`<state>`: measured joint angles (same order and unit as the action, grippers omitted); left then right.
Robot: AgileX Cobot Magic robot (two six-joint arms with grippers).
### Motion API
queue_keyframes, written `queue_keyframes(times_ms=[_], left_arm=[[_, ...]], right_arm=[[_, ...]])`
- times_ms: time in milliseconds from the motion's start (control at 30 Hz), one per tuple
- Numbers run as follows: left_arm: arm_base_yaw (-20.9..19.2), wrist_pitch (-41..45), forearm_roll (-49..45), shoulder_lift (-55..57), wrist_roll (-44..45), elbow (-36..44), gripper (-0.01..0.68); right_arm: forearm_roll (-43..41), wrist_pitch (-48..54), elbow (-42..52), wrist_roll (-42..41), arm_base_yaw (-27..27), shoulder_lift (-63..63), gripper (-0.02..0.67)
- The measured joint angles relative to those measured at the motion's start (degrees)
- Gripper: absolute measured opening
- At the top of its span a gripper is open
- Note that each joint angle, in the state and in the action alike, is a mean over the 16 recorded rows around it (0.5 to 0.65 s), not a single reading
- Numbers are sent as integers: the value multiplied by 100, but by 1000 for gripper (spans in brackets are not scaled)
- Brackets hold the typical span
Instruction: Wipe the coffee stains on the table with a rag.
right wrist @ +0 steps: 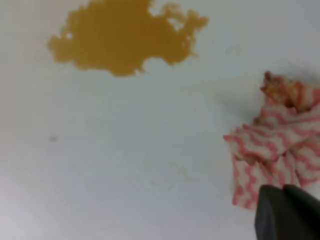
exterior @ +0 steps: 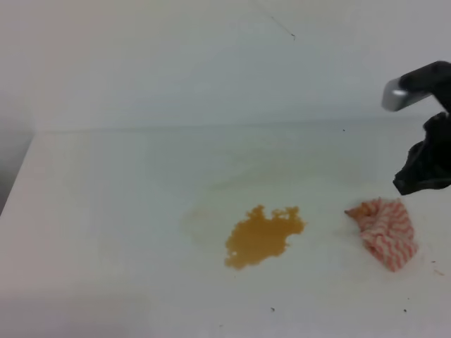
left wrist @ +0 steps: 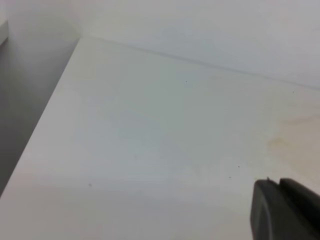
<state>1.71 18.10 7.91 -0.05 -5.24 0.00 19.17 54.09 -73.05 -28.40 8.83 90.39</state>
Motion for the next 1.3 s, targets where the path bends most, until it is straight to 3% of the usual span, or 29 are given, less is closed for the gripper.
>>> queue_keyframes(times_ms=[267, 700, 833, 1067, 1300], left_arm=[[0, 0, 0, 0, 0, 0, -3], [0, -6, 0, -9, 0, 15, -3], [0, -6, 0, -9, 0, 15, -3], [0, -6, 0, -9, 0, 15, -3], [0, 0, 0, 0, 0, 0, -3]], right_arm=[[-1201, -119, -299, 1112, 416, 912, 49], [-1334, -782, -350, 1615, 471, 1853, 392], [-1346, -915, -352, 1618, 473, 2098, 453], [-1465, -999, -390, 1619, 473, 2504, 423], [-1528, -841, -568, 1624, 473, 2787, 260]])
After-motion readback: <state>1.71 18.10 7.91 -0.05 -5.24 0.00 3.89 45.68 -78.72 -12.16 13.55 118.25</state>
